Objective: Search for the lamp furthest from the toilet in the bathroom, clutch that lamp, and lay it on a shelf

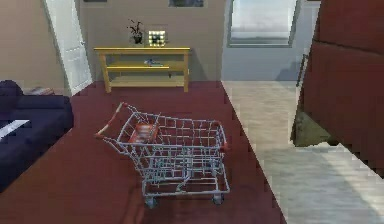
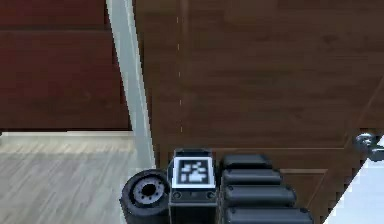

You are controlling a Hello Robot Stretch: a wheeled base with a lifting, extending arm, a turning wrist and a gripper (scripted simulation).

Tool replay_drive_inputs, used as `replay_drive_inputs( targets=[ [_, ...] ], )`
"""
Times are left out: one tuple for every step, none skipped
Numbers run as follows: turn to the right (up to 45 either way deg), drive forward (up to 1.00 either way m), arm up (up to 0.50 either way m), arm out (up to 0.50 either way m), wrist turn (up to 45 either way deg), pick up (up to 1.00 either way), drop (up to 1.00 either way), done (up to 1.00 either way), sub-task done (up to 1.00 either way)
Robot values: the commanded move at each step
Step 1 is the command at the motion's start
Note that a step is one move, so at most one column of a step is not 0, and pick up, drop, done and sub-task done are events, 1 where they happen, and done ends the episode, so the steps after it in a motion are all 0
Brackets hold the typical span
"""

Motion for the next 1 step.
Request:
replay_drive_inputs(
  targets=[
    [42.0,0.0,0.0,0.0,0.0,0.0,0.0,0.0,0.0]
  ],
)
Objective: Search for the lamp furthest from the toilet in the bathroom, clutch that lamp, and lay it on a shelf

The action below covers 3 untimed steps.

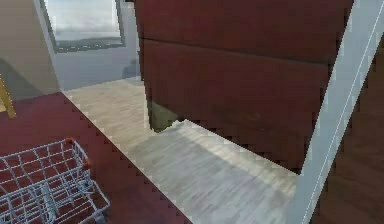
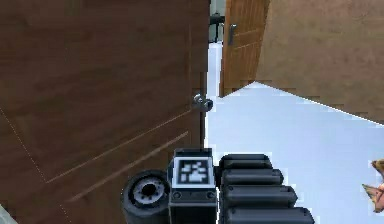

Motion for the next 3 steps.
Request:
replay_drive_inputs(
  targets=[
    [0.0,0.45,0.0,0.0,0.0,0.0,0.0,0.0,0.0],
    [-24.0,0.0,0.0,0.0,0.0,0.0,0.0,0.0,0.0],
    [0.0,0.9,0.0,0.0,0.0,0.0,0.0,0.0,0.0]
  ],
)
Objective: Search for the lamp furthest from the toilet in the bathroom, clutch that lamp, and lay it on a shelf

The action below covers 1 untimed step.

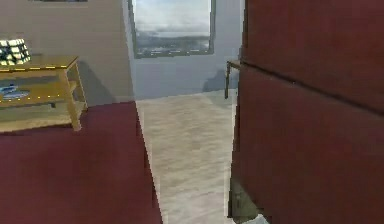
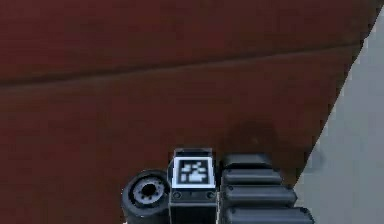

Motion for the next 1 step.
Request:
replay_drive_inputs(
  targets=[
    [-18.0,0.0,0.0,0.0,0.0,0.0,0.0,0.0,0.0]
  ],
)
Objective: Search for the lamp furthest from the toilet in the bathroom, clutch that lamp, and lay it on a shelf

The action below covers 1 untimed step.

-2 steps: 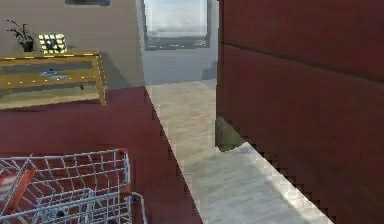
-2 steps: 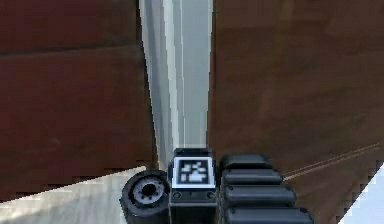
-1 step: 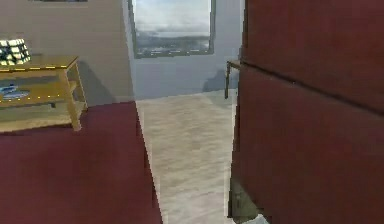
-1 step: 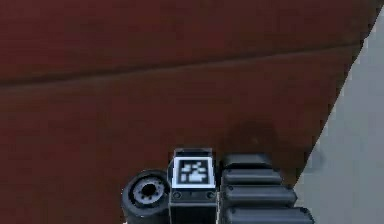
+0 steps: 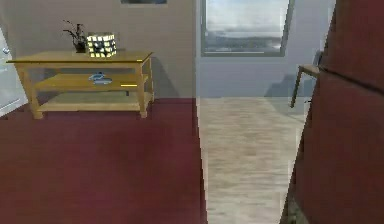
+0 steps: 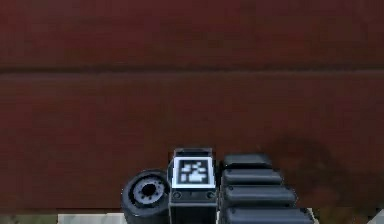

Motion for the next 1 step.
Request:
replay_drive_inputs(
  targets=[
    [0.0,1.0,0.0,0.0,0.0,0.0,0.0,0.0,0.0]
  ],
)
